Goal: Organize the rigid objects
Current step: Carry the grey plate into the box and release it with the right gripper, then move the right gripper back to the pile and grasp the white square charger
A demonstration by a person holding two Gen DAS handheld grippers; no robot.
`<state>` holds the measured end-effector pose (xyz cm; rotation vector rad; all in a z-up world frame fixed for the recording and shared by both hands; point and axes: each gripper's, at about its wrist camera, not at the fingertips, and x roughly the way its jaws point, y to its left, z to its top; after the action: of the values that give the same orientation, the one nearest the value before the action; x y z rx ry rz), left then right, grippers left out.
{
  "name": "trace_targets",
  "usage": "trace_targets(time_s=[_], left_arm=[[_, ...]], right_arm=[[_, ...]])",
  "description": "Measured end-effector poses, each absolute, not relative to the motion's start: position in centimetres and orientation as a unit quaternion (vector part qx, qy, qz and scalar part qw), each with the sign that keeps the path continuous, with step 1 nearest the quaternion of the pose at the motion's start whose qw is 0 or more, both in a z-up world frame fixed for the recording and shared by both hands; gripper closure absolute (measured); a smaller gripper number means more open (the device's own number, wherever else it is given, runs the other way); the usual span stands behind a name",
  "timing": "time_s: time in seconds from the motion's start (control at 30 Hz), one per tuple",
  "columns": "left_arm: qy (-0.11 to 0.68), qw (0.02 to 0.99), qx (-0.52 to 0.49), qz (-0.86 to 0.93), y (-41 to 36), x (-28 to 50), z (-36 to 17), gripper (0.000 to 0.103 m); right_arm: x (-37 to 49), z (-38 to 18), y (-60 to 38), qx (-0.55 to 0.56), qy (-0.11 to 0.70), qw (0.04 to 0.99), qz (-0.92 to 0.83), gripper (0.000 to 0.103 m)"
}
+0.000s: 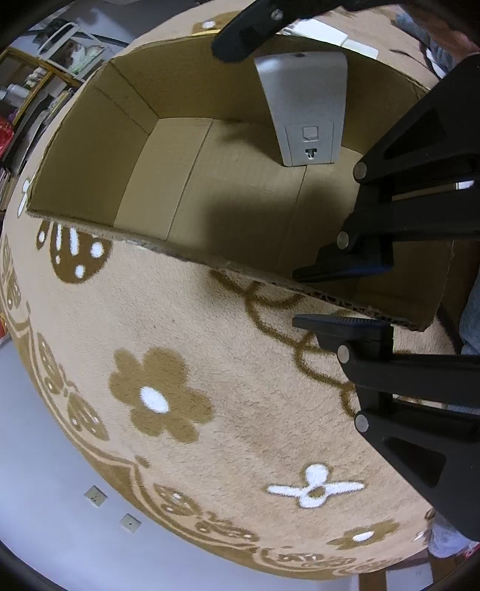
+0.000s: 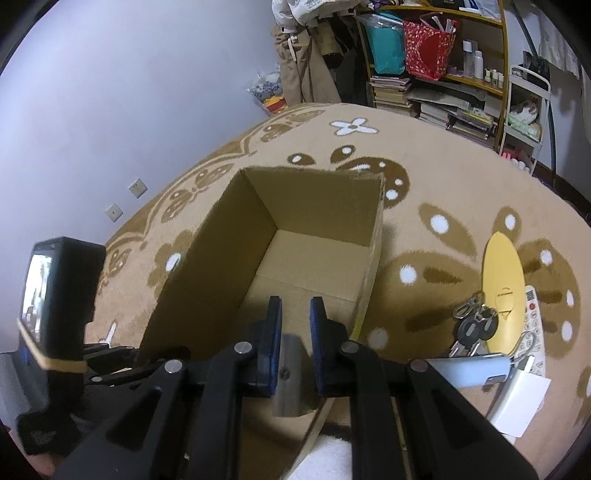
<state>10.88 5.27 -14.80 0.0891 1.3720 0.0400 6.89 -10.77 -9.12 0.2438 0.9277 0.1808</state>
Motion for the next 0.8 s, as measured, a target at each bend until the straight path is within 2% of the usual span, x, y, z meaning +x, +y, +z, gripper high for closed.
trace_targets(time_s=[0.13, 0.23, 0.3, 0.43, 0.5, 0.6, 0.8], left_arm=[[0.632, 0.773, 0.048, 0.019, 5.1, 10.8, -14.8, 0.087], [0.631, 0.774, 0.049, 0.019, 5.1, 10.8, -14.7, 0.086], [0.632, 0.773, 0.046, 0.018, 5.1, 10.8, -14.7, 0.086], [0.634, 0.773, 0.038, 0.016, 5.3, 10.8, -14.7, 0.086], [0.633, 0.773, 0.041, 0.015, 5.2, 10.8, -14.7, 0.086], [0.633, 0.773, 0.043, 0.015, 5.2, 10.7, -14.6, 0.086], [0.632, 0.773, 0.048, 0.015, 5.1, 10.7, -14.6, 0.086]], right_arm=[[6.1, -8.0, -11.6, 0.116, 0.44, 0.887, 0.077, 0.085], [5.6, -7.4, -12.3, 0.106, 0.439, 0.89, 0.06, 0.063], [5.2, -7.2, -12.9, 0.1, 0.436, 0.893, 0.044, 0.042], [4.6, -7.2, -14.4, 0.108, 0.439, 0.891, 0.027, 0.027], [4.3, -7.3, -15.3, 0.115, 0.438, 0.891, 0.016, 0.016], [4.0, -7.3, -16.7, 0.124, 0.436, 0.891, 0.005, 0.01], [3.1, -7.8, -18.9, 0.132, 0.44, 0.888, -0.012, 0.009]])
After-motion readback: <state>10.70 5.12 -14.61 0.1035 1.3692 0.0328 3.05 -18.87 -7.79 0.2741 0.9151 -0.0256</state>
